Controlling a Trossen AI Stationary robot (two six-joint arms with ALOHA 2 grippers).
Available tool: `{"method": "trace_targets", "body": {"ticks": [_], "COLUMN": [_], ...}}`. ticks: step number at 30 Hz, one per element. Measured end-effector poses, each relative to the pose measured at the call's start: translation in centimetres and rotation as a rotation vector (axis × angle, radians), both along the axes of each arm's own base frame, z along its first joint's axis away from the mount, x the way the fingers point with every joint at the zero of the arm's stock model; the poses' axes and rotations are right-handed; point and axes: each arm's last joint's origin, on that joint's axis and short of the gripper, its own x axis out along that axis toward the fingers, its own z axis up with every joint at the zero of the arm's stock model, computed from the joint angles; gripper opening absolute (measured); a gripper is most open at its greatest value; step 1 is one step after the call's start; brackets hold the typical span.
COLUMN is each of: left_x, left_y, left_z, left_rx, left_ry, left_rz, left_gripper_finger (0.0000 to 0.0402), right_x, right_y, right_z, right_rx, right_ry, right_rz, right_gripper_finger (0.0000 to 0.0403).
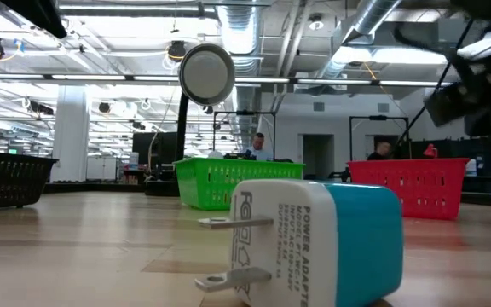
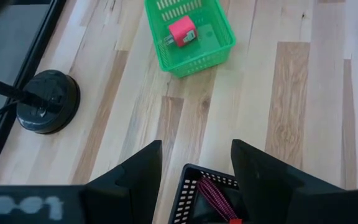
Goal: Pick and place items into bin
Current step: Put the white charger adapter into the green bin
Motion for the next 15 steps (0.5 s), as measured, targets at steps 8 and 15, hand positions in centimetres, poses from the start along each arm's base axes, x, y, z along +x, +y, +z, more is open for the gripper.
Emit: {"method": "trace_targets", "body": {"ticks": [8, 15], "left_x": [0.0, 0.0], "left_y": [0.0, 0.0], "left_z": [0.0, 0.0], "left_rx": [0.000, 0.000], "left_ry": [0.000, 0.000], "left_rz": [0.000, 0.000], "left_gripper_finger": [0.0183, 0.0183], "right_x": [0.0, 0.0], "right_y": [-0.1, -0.1], "right_z": [-0.2, -0.8], "right_rx": [0.001, 0.031], "right_ry": [-0.012, -0.047], "right_rz": [0.007, 0.041], "right_gripper_finger": [0.0247, 0.0227]}}
